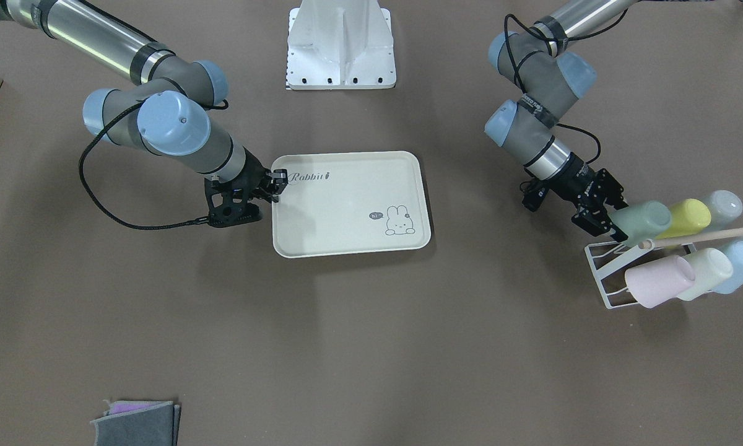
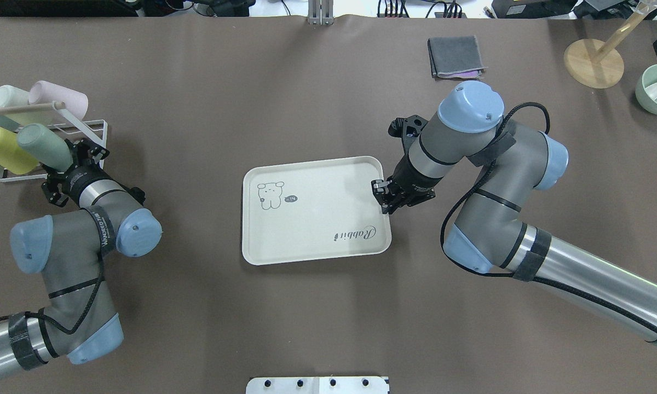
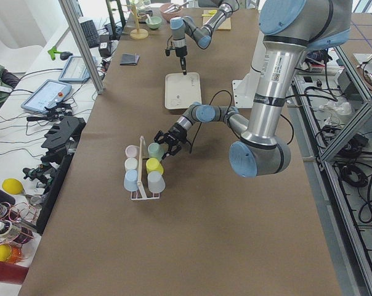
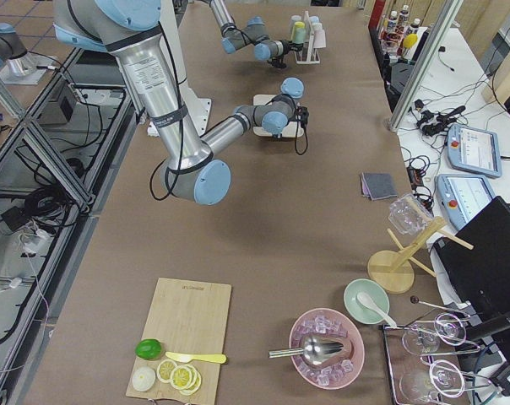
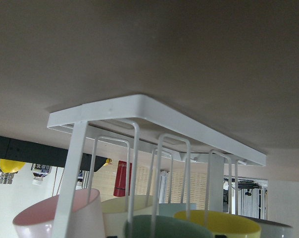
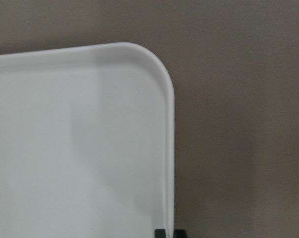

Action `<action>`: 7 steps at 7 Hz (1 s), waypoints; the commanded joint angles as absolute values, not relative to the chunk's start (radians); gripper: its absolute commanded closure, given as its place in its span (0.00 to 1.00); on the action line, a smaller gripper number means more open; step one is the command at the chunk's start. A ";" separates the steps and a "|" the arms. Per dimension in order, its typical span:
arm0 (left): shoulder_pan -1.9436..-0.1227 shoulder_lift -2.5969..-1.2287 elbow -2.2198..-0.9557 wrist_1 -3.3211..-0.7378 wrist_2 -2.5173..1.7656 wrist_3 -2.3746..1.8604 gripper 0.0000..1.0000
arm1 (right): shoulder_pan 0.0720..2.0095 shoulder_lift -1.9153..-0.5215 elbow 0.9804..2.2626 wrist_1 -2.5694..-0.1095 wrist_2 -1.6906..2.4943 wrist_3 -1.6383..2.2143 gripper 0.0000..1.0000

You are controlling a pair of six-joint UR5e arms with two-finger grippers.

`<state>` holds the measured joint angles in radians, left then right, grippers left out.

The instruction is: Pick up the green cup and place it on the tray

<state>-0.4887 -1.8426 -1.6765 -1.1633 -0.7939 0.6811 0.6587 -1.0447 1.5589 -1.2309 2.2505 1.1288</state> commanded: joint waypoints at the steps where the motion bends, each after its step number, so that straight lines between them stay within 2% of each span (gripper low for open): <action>1: -0.494 -1.841 -1.698 -1.161 -0.778 0.683 0.37 | 0.663 -1.118 1.632 -1.235 2.235 1.219 0.31; 5: -0.517 -1.829 -1.781 -1.134 -0.769 0.693 0.37 | 0.837 -1.222 1.654 -1.247 2.267 1.125 0.22; 7: -0.531 -1.825 -1.848 -1.057 -0.769 0.693 0.37 | 0.998 -1.339 1.664 -1.337 2.345 0.828 0.22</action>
